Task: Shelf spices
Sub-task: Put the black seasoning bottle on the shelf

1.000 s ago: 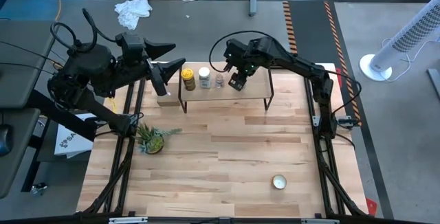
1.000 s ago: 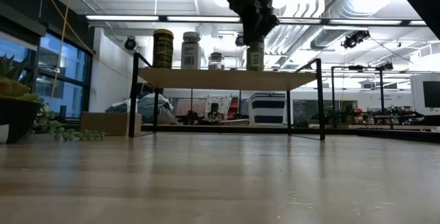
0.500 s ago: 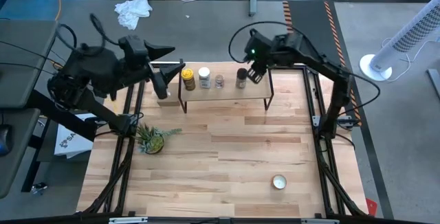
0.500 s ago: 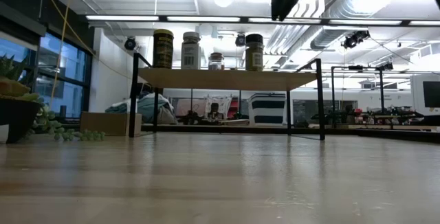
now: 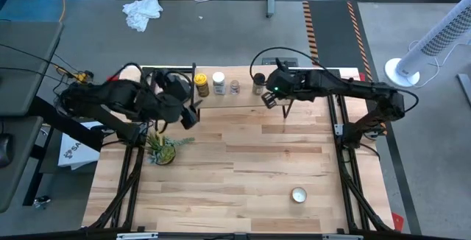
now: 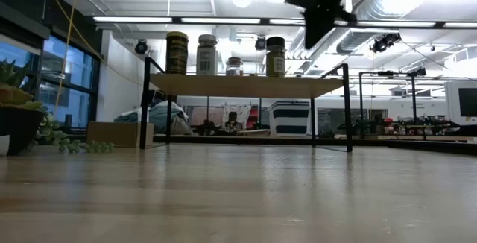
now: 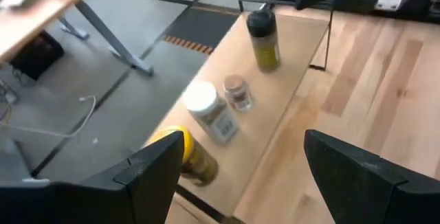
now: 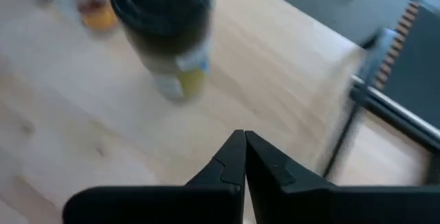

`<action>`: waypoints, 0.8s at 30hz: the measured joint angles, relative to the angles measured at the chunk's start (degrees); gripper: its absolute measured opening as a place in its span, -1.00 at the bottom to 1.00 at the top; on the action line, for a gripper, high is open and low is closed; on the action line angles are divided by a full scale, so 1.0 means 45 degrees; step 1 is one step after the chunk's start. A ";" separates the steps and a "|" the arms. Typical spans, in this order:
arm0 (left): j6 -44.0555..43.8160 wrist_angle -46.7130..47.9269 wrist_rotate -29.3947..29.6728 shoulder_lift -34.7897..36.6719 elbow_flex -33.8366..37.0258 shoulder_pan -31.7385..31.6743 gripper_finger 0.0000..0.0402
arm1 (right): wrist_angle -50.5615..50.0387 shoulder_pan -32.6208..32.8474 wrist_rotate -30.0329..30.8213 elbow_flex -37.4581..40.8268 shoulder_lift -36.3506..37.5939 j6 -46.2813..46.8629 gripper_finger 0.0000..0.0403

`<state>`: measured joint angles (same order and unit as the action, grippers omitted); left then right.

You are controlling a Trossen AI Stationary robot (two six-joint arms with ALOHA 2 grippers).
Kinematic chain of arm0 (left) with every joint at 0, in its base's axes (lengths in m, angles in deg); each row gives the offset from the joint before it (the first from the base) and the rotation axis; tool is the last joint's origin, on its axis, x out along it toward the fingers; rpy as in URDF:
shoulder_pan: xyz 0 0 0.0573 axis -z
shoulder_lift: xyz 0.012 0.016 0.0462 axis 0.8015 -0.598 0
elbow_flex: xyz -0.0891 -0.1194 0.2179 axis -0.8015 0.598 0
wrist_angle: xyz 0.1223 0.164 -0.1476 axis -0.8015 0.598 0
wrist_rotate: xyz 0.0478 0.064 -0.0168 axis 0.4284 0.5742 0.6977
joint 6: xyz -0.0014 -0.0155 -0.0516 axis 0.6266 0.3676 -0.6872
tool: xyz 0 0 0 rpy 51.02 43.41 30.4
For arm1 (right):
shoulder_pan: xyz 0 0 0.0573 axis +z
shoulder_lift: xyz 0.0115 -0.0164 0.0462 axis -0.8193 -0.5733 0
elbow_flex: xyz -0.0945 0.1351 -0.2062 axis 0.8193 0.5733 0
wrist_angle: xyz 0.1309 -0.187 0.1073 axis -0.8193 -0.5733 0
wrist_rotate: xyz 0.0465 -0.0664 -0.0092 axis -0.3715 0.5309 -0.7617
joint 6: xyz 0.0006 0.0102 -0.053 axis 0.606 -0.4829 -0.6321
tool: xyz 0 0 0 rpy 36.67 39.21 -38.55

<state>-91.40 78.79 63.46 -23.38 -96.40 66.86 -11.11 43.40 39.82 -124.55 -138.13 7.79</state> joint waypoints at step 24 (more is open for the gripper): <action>-0.1489 -0.9255 0.0146 0.6084 0.9011 0.0583 0.47 | 0.4495 -0.0309 -0.0342 0.1089 -0.0384 0.0057 -1.00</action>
<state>-98.10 37.14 64.12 4.00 -55.86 69.48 9.12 42.01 38.28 -119.65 -139.86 8.04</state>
